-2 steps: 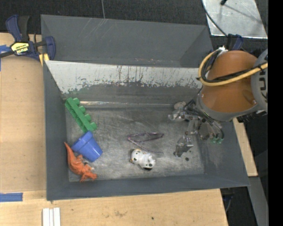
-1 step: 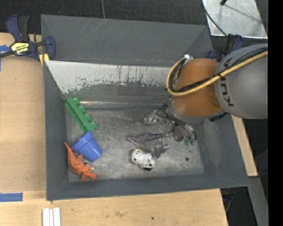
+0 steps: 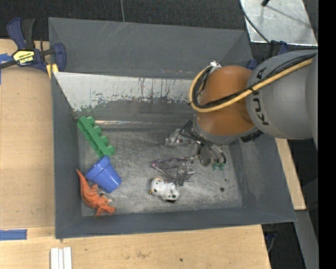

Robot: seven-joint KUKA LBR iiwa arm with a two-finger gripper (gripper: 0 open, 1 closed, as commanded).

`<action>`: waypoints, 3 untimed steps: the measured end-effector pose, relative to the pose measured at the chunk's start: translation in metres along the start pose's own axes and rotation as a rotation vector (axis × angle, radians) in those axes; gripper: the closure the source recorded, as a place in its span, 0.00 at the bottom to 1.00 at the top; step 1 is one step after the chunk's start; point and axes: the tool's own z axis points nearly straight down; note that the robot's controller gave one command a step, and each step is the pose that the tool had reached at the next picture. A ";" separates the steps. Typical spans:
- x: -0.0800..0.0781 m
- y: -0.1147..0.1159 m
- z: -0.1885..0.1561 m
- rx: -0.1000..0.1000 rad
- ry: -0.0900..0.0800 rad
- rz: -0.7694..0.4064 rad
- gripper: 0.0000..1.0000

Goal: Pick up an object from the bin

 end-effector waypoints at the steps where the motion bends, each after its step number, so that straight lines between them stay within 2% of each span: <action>1: -0.001 0.019 -0.008 0.001 -0.006 -0.029 0.00; 2: -0.031 0.019 0.026 0.002 -0.007 -0.156 0.00; 3: -0.046 0.011 0.022 -0.003 -0.028 0.073 1.00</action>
Offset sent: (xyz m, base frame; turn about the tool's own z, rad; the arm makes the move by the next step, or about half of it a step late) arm 0.0298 0.0228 -0.0295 -0.1566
